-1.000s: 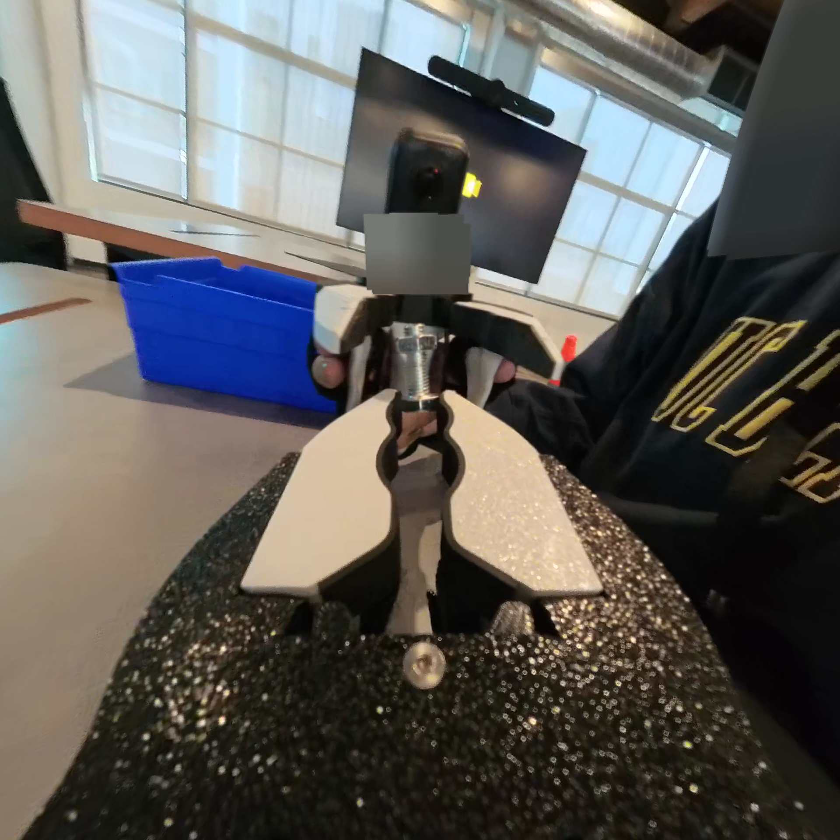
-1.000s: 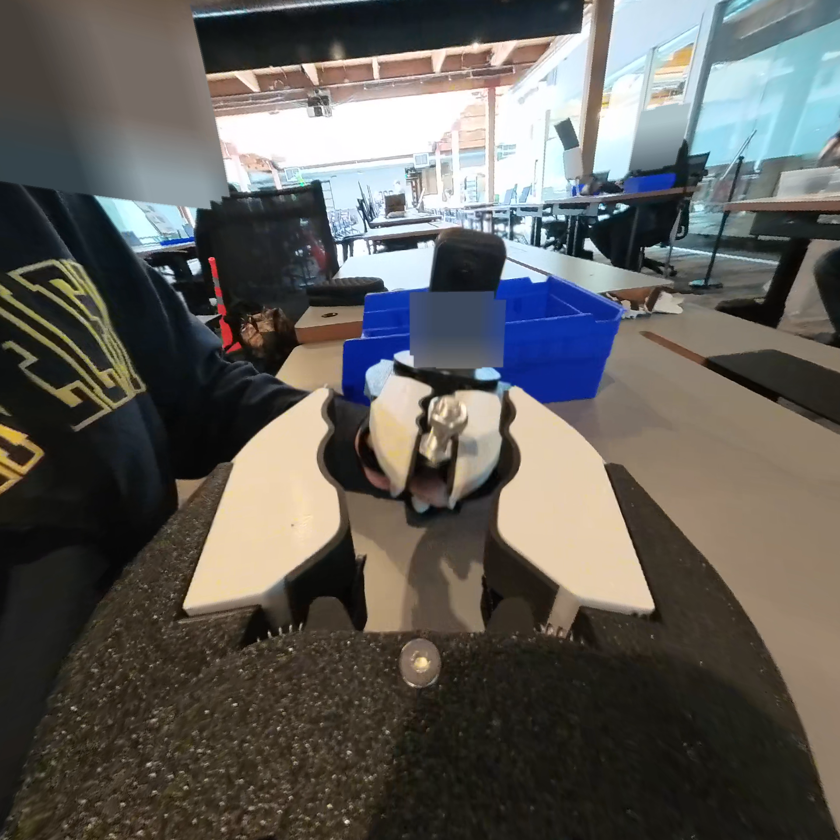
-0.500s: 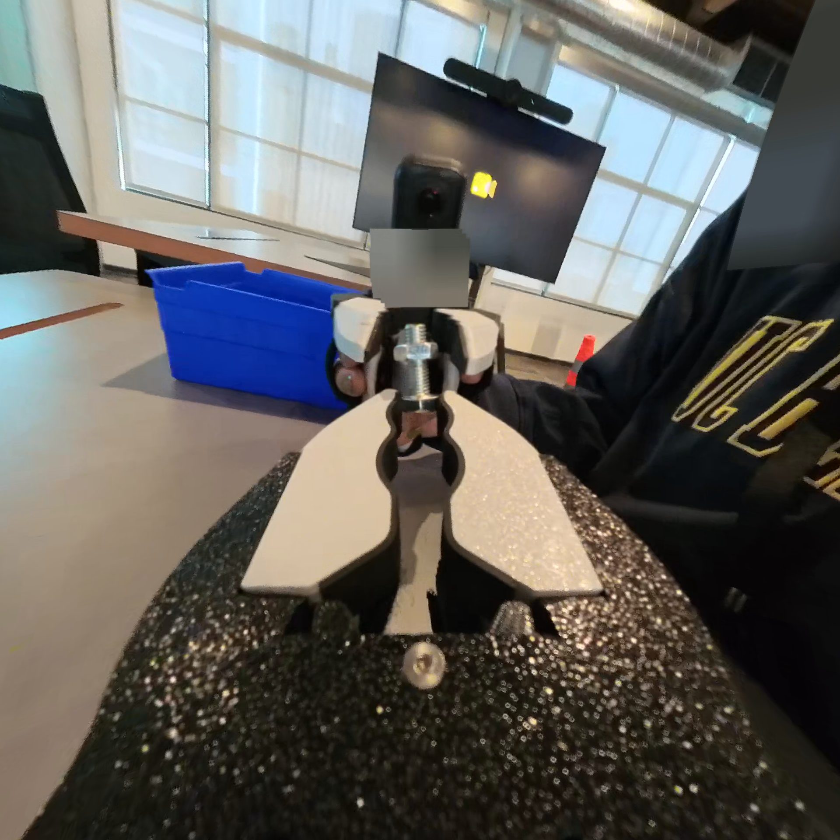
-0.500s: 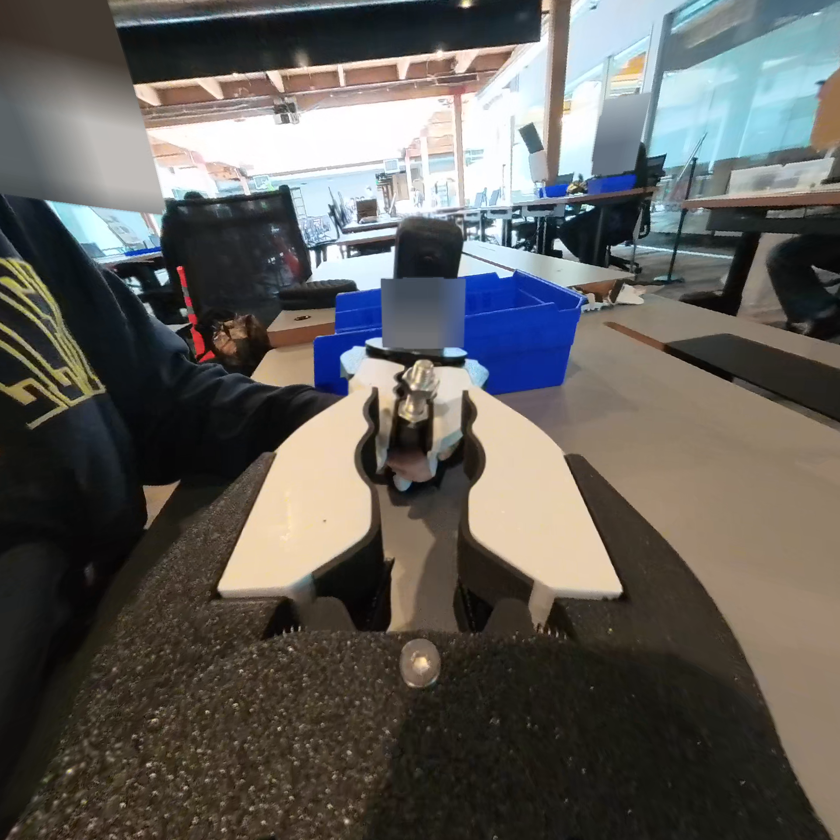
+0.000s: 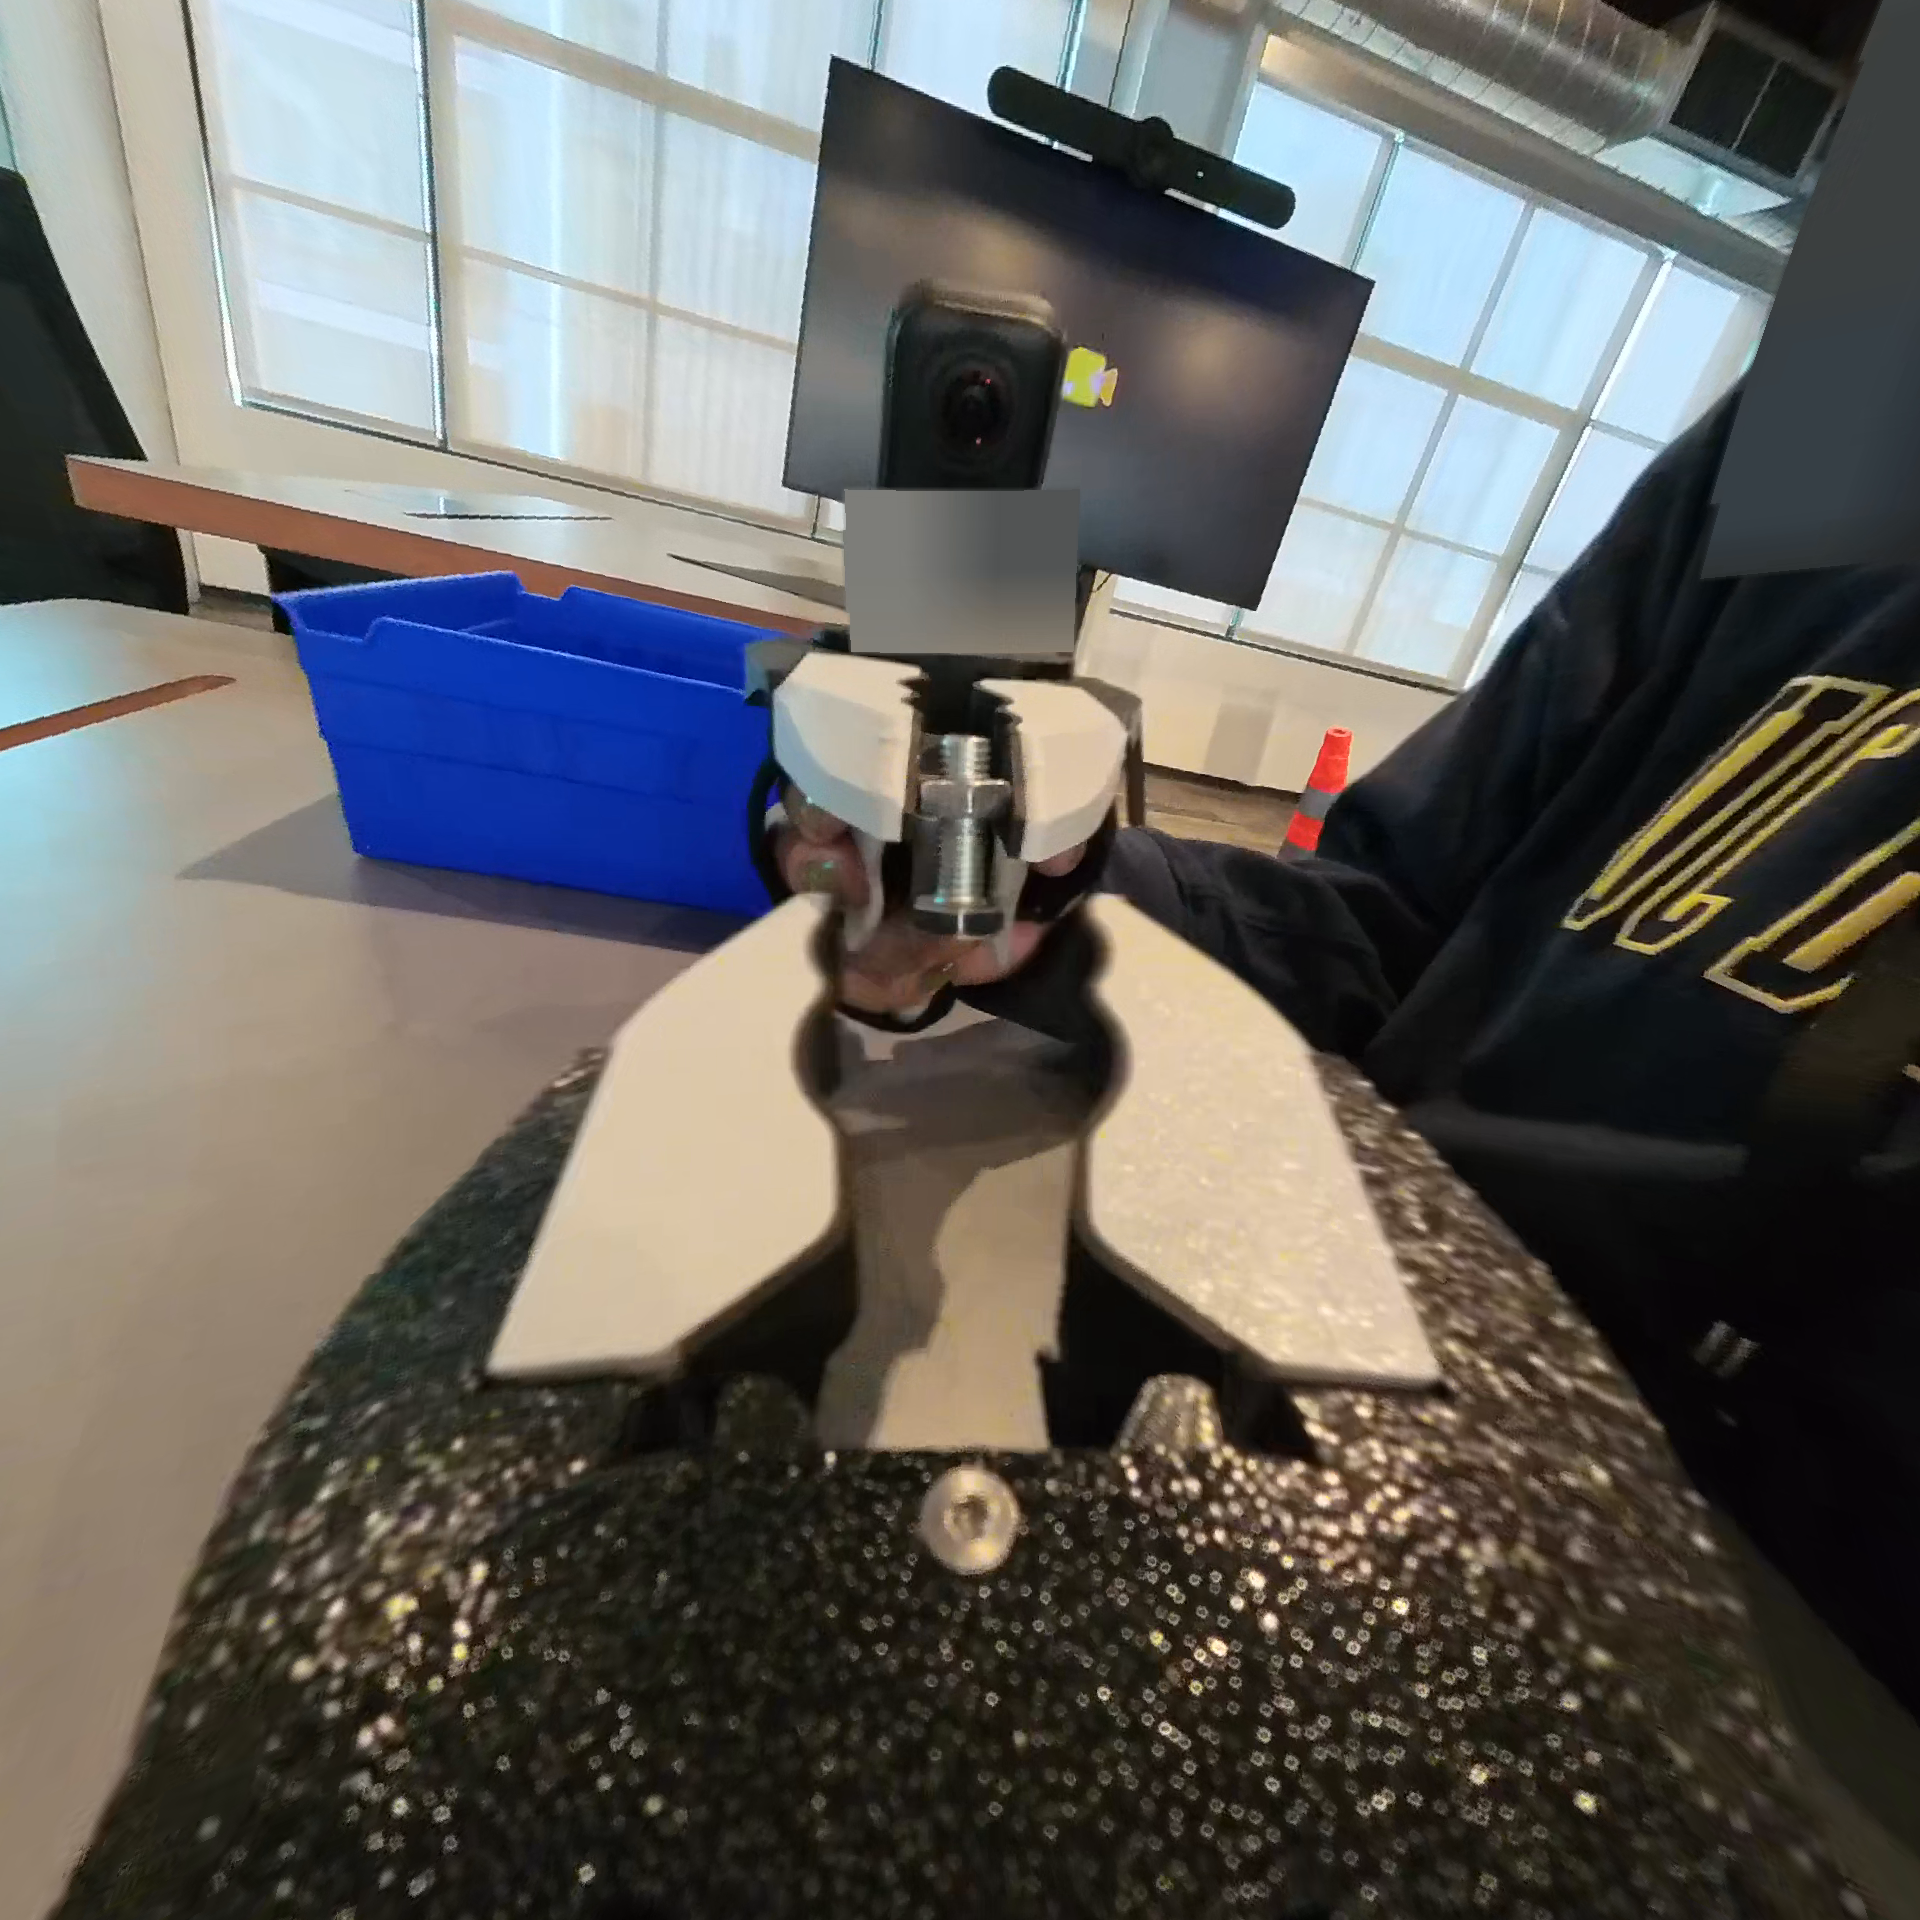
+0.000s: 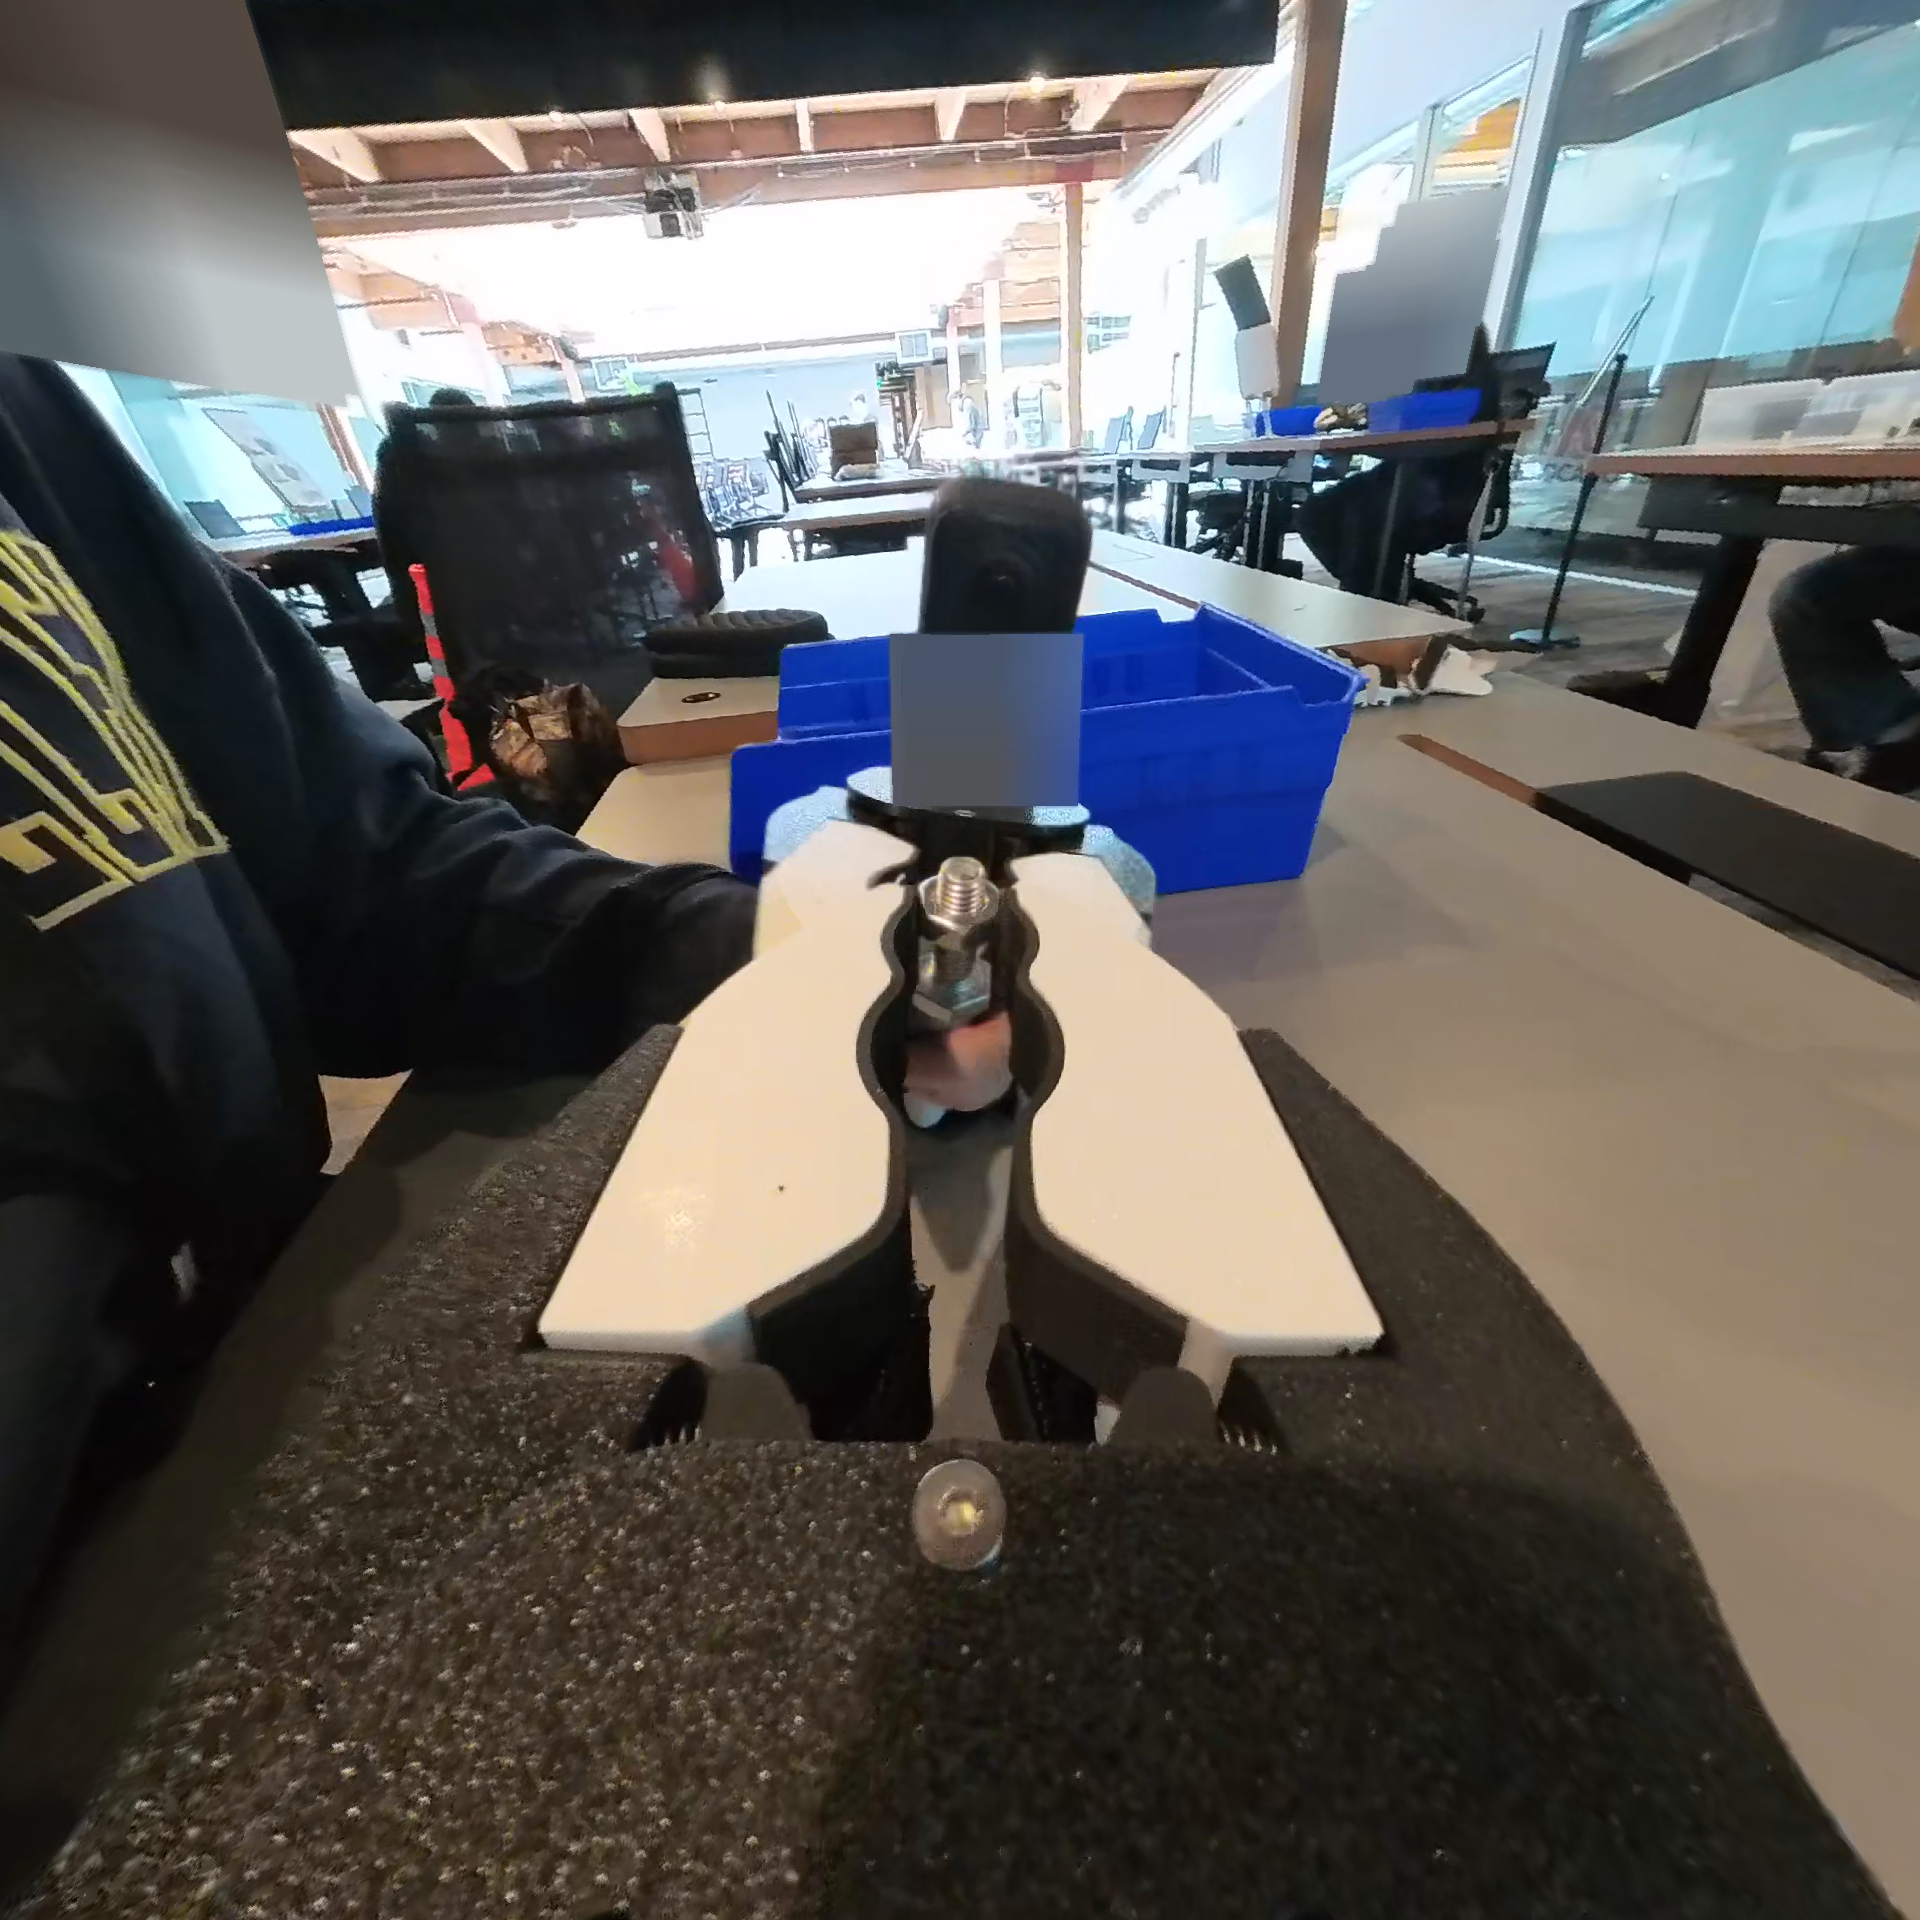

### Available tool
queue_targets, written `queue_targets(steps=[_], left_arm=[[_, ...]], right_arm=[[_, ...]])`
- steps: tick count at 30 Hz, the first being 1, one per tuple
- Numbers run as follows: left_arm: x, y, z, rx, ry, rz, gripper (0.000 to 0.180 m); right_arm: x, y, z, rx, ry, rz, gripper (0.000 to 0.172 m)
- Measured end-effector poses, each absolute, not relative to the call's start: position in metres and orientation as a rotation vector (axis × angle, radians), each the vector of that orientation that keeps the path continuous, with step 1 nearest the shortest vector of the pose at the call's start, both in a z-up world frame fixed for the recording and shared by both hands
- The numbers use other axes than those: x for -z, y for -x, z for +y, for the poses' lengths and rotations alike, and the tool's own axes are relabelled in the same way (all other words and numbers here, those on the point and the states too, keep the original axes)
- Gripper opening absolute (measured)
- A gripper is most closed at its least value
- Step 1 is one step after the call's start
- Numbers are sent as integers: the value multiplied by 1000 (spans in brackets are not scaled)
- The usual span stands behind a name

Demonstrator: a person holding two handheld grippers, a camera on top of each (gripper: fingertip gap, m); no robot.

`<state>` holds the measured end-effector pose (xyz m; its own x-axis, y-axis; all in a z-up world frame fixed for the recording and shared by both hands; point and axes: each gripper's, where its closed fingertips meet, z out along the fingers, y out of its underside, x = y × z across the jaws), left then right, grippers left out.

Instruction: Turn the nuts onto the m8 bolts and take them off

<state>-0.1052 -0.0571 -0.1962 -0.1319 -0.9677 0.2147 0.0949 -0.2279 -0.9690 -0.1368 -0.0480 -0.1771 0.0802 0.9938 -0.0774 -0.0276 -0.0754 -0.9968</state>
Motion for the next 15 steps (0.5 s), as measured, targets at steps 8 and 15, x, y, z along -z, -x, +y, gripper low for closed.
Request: queue_targets(steps=[8, 15], left_arm=[[186, 114, -42, 1408, 1207, 1001, 82], [191, 122, -27, 1247, 1230, 949, 77]], right_arm=[[116, 96, -59, -998, 1264, -995, 14], [109, -55, -53, -384, 1637, -883, 14]])
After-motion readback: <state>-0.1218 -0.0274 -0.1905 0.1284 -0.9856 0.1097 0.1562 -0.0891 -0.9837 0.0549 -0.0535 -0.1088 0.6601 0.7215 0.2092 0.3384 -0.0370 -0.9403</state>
